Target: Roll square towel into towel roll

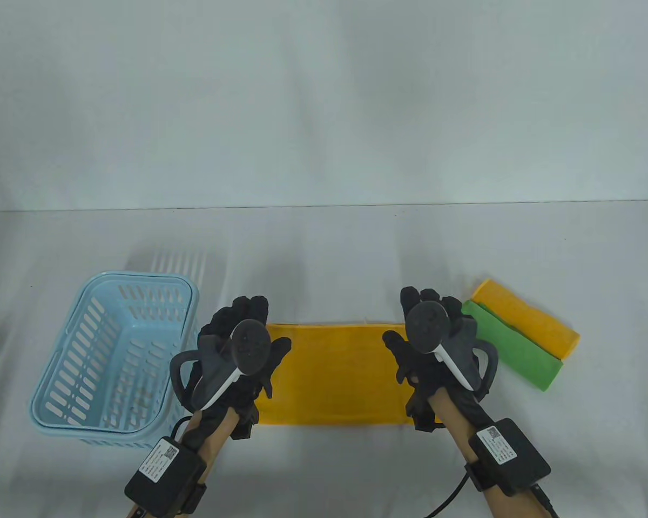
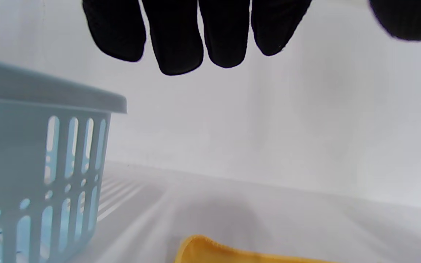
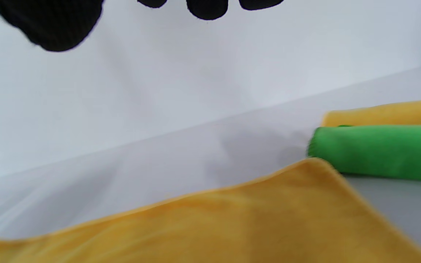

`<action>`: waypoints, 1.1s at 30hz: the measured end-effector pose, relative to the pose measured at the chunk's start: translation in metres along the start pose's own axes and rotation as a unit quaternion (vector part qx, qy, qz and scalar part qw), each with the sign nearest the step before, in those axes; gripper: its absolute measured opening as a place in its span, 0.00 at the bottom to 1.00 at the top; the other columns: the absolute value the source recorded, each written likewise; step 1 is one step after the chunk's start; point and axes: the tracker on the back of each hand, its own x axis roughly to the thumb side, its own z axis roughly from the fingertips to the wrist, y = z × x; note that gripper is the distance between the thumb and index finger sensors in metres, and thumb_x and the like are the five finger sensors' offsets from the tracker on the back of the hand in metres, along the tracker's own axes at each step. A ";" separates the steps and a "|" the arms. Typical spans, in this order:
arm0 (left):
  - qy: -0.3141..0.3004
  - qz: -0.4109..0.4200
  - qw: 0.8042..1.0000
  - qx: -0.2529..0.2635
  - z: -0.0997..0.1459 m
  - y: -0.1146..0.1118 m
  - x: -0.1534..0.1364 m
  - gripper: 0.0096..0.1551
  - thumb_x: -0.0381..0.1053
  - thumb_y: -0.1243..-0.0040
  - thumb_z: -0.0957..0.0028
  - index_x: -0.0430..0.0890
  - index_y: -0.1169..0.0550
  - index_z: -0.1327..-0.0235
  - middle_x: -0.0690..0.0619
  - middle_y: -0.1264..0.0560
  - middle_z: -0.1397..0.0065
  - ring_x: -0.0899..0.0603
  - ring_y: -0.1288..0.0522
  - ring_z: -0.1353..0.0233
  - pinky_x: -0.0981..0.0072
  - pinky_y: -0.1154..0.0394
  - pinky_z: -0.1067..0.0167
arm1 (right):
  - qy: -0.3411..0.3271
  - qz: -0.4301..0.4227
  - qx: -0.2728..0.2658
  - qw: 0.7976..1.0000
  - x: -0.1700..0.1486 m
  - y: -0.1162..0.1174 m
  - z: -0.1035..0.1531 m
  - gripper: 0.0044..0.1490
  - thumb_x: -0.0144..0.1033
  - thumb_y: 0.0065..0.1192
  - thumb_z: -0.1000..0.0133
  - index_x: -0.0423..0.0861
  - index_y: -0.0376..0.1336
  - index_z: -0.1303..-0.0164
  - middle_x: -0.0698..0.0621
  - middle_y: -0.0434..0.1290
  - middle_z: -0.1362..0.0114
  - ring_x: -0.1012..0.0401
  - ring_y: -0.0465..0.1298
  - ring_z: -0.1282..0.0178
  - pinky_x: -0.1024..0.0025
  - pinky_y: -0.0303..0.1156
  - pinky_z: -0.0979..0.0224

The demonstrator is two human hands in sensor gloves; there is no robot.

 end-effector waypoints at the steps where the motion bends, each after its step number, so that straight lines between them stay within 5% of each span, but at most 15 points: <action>1: -0.004 0.002 1.000 0.015 0.006 0.003 -0.002 0.51 0.73 0.47 0.63 0.59 0.39 0.22 0.53 0.38 0.17 0.37 0.33 0.19 0.38 0.35 0.26 | -0.014 -0.003 0.003 1.000 0.007 0.003 0.004 0.52 0.65 0.59 0.60 0.67 0.42 0.27 0.58 0.49 0.16 0.47 0.50 0.14 0.37 0.47 0.19; 5: -0.012 0.015 0.998 0.057 0.022 0.007 -0.012 0.50 0.73 0.46 0.63 0.59 0.38 0.23 0.53 0.37 0.17 0.36 0.33 0.19 0.38 0.35 0.26 | -0.068 -0.008 0.027 0.997 0.033 0.019 0.016 0.52 0.65 0.58 0.60 0.67 0.41 0.27 0.58 0.48 0.16 0.47 0.49 0.14 0.36 0.46 0.19; 22: -0.005 0.050 0.996 0.070 0.035 0.016 -0.035 0.50 0.72 0.45 0.63 0.57 0.37 0.23 0.51 0.36 0.17 0.35 0.32 0.20 0.37 0.35 0.27 | -0.188 0.025 0.214 0.958 0.123 0.139 0.035 0.51 0.62 0.56 0.58 0.64 0.40 0.27 0.58 0.48 0.17 0.49 0.52 0.15 0.39 0.50 0.20; 28: -0.001 0.060 0.996 0.073 0.036 0.018 -0.040 0.50 0.72 0.45 0.63 0.57 0.36 0.23 0.51 0.36 0.17 0.35 0.31 0.20 0.37 0.35 0.27 | -0.235 -0.001 0.282 0.930 0.146 0.165 0.039 0.46 0.57 0.58 0.57 0.61 0.48 0.29 0.57 0.57 0.20 0.51 0.61 0.20 0.45 0.59 0.23; 33: 0.000 0.067 0.995 0.071 0.035 0.018 -0.041 0.50 0.72 0.45 0.62 0.57 0.37 0.23 0.51 0.36 0.17 0.35 0.31 0.20 0.37 0.35 0.27 | -0.222 0.039 0.269 0.936 0.160 0.176 0.036 0.40 0.55 0.60 0.57 0.62 0.55 0.33 0.56 0.59 0.24 0.51 0.60 0.25 0.48 0.59 0.23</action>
